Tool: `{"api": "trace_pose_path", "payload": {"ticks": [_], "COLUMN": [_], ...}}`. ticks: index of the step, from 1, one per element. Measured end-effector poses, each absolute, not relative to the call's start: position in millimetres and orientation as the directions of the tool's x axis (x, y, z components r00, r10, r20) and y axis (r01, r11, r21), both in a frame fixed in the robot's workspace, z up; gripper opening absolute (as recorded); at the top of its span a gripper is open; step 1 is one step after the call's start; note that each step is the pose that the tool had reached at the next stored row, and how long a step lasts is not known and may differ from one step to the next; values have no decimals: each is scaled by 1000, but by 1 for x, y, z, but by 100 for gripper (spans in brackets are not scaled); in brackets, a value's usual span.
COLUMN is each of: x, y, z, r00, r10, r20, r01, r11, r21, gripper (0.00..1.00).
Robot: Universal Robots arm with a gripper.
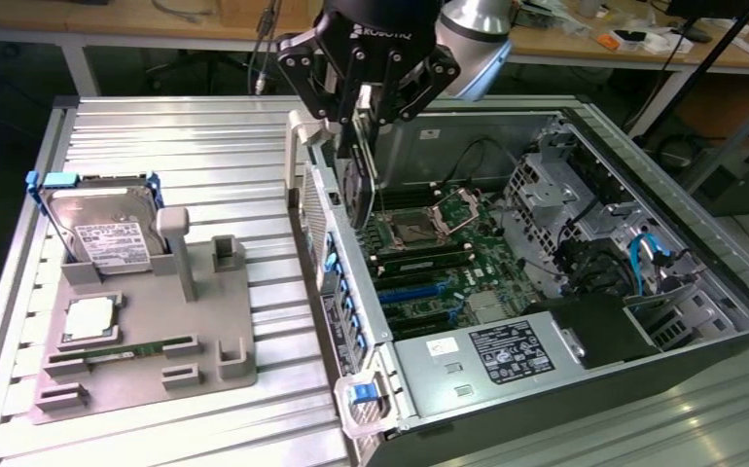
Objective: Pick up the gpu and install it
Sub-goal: 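Pick up the gpu and move the gpu toward the slot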
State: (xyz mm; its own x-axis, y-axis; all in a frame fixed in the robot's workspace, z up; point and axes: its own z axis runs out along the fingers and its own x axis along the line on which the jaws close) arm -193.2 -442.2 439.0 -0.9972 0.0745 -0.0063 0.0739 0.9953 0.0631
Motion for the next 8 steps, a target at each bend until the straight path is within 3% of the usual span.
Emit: {"api": "trace_pose_path", "payload": {"ticks": [8], "x": [-177], "y": [-442], "z": [439], "r00": [-997], "r10": [74], "r20": [-6], "r01": [74], "r11": [995], "r21": [63], "gripper": [27]}}
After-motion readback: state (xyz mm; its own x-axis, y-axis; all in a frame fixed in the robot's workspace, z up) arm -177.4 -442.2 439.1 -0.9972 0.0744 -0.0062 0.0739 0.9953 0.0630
